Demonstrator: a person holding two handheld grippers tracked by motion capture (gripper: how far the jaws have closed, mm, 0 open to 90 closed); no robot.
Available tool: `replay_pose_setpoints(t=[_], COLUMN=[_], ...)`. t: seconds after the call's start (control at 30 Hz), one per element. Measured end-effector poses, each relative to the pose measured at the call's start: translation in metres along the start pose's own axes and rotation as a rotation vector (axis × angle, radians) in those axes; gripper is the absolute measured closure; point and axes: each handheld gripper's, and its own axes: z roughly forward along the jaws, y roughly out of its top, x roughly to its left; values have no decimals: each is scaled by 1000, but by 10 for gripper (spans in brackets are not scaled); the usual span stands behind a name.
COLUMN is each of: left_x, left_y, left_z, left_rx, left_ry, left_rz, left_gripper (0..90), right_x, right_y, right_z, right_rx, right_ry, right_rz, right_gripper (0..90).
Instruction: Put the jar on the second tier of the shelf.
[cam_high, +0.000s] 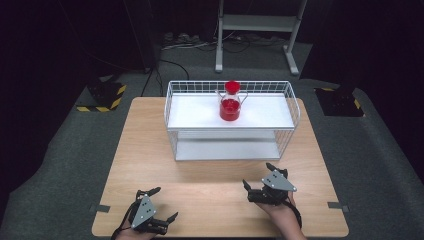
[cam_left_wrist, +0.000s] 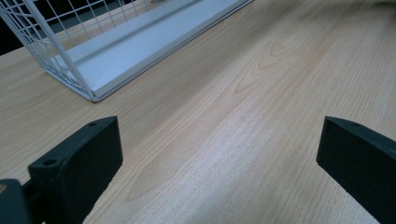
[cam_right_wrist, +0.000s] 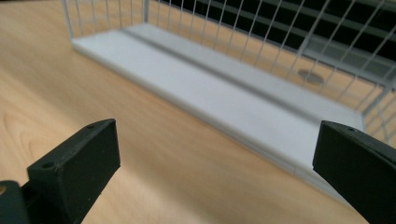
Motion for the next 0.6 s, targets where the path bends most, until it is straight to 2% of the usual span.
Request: replay_pose_setpoints(t=[0.23,0.3,0.5,0.6], left_x=[0,0,0,0], left_y=[0,0,1,2], left_z=[0,0,2,4], left_rx=[4,5,27,44], left_ry=[2,9,9,4], left_rz=[-6,-4,5,1], left_gripper=[7,7,7,7], right_x=[14,16,17,17], right_y=[-27,-30,-31,-33], right_z=[-4,-5,-8,-12], right_rx=[91,110,97,65], right_ry=[-21,-27,-26,-29], right_rz=[-51,-83,-95,-98], right_gripper=[1,1,1,1])
